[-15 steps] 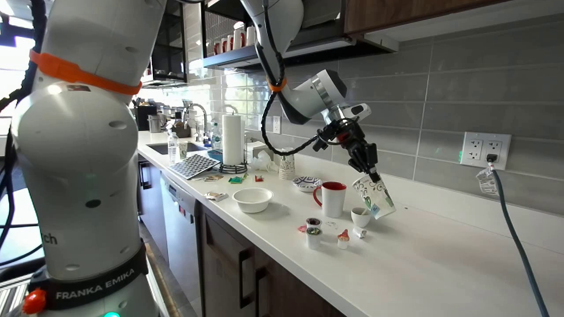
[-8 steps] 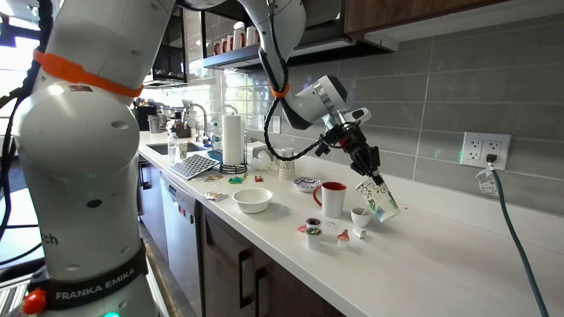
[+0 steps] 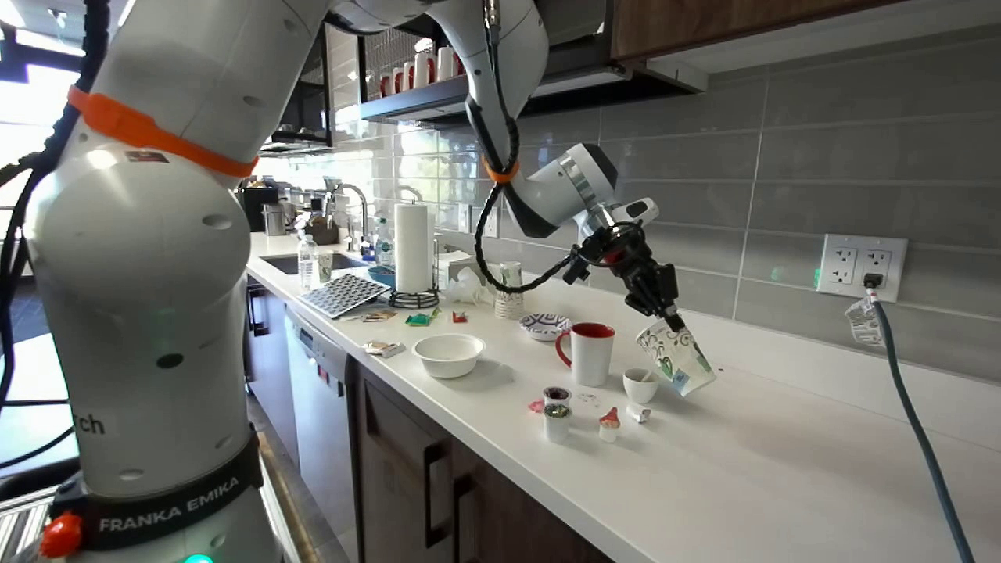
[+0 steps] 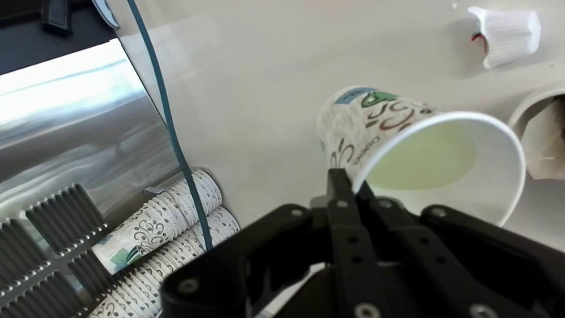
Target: Pick the big cup on the counter and pour water into the small cup
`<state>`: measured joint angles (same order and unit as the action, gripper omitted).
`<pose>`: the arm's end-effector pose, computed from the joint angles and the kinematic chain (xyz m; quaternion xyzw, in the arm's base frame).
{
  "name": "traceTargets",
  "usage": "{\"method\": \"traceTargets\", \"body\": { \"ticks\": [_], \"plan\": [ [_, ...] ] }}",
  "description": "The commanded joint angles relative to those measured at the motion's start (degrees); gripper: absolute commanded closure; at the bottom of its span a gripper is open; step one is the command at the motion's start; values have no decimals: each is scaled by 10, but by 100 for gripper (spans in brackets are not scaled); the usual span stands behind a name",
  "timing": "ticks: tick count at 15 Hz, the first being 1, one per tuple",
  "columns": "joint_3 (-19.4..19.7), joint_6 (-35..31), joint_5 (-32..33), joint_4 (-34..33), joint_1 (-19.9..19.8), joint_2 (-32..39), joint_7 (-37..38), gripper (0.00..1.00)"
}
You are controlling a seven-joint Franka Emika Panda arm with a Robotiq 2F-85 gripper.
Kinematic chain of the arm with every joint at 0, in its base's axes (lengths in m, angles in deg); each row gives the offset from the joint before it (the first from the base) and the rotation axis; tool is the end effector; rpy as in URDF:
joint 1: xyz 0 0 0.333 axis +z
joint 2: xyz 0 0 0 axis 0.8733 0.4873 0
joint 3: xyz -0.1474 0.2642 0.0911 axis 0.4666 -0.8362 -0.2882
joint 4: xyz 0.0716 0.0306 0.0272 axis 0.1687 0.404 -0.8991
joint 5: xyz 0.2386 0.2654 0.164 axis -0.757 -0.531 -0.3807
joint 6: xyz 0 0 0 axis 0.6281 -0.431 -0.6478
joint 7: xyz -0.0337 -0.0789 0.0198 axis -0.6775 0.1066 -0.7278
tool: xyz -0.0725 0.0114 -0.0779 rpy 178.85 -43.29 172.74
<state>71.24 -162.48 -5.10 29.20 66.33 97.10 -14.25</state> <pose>0.6246 0.0058 0.2890 0.9117 -0.1442 0.1048 0.3702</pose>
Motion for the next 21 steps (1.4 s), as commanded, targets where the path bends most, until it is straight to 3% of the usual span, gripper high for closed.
{"method": "traceTargets", "body": {
  "ticks": [1,21],
  "plan": [
    [5,24,19,-27,14,23,1,99],
    [5,52,45,-77,33,68,-15,99]
  ]
}}
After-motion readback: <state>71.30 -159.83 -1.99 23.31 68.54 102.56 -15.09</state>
